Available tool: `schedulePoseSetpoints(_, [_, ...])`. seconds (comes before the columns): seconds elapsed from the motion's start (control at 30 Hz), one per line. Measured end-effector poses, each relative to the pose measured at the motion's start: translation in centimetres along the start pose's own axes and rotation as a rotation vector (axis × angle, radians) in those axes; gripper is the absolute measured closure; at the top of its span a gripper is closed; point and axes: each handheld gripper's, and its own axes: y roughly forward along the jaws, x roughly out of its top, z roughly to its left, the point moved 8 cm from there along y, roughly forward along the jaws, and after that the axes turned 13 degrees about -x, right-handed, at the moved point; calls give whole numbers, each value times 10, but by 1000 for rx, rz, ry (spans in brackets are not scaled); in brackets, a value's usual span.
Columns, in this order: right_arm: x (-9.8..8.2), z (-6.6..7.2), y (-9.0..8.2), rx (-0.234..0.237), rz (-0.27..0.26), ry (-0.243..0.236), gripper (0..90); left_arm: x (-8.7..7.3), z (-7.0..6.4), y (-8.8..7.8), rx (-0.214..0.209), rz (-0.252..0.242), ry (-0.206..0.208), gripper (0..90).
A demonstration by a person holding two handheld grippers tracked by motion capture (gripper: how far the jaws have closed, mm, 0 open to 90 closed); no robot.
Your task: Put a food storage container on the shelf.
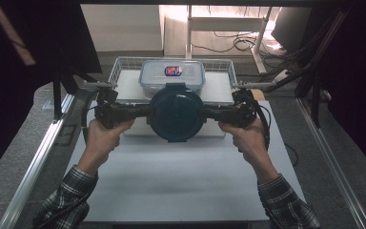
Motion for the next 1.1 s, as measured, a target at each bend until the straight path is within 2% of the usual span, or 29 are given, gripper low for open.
schedulePoseSetpoints(0.37, [47,-1,-1,-4,-34,-5,568,47,3,-8,1,-23,15,566])
schedulePoseSetpoints(0.7, [88,-4,4,4,-68,23,568,92,9,-17,8,-59,25,567])
schedulePoseSetpoints(0.9, [108,-8,11,0,-79,22,568,110,18,-20,19,-63,20,566])
schedulePoseSetpoints(1.1, [121,-16,23,8,-77,35,568,118,32,-20,28,-73,-1,565])
